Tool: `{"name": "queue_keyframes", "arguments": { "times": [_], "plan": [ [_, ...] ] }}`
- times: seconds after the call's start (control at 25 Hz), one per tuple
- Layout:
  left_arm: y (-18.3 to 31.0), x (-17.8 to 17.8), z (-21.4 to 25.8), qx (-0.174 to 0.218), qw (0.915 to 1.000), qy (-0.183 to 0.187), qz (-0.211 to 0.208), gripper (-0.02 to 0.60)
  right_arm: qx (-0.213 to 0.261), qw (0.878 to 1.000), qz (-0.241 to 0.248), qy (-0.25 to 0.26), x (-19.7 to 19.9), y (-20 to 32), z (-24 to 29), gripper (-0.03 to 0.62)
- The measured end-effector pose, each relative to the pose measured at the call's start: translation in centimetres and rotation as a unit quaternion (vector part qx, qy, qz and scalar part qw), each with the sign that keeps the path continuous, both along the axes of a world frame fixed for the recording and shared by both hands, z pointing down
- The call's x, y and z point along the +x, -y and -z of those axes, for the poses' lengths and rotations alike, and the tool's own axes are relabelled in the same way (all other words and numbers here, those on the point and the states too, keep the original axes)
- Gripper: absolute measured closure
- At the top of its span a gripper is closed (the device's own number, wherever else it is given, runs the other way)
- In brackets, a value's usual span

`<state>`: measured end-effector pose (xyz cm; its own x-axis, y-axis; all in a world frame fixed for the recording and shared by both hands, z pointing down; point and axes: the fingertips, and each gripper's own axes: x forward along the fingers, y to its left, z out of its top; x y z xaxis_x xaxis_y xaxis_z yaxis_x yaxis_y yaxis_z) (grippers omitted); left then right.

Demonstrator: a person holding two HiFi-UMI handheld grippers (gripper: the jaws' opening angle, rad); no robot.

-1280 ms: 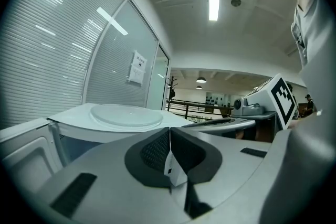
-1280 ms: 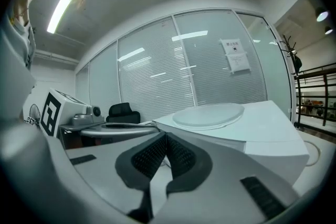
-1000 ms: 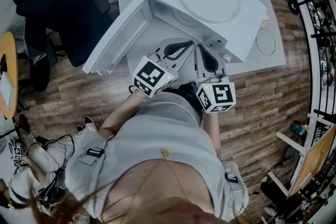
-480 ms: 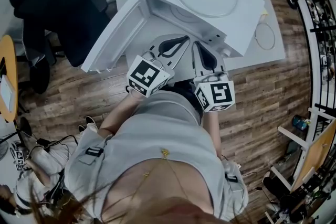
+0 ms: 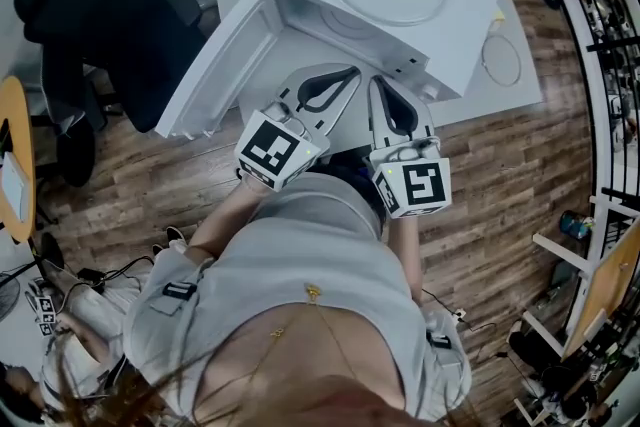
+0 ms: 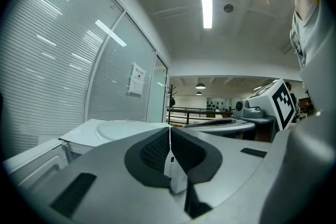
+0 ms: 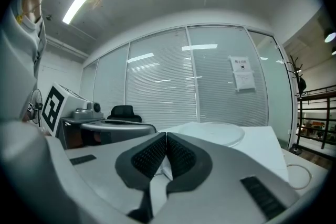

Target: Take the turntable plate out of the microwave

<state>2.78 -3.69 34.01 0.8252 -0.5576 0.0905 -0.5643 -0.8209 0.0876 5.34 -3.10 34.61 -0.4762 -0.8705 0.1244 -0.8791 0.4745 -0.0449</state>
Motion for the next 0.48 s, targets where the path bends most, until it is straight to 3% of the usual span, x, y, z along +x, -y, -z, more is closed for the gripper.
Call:
{"name": "queue_keyframes", "arguments": {
  "times": [0.48],
  "plan": [
    [-0.7,0.2,2.3,0.017,0.9997,-0.013,-0.015,0.551,0.028,1.0,0.008,0.001,-0.4,-0.4,2.3,0.576]
  ]
}}
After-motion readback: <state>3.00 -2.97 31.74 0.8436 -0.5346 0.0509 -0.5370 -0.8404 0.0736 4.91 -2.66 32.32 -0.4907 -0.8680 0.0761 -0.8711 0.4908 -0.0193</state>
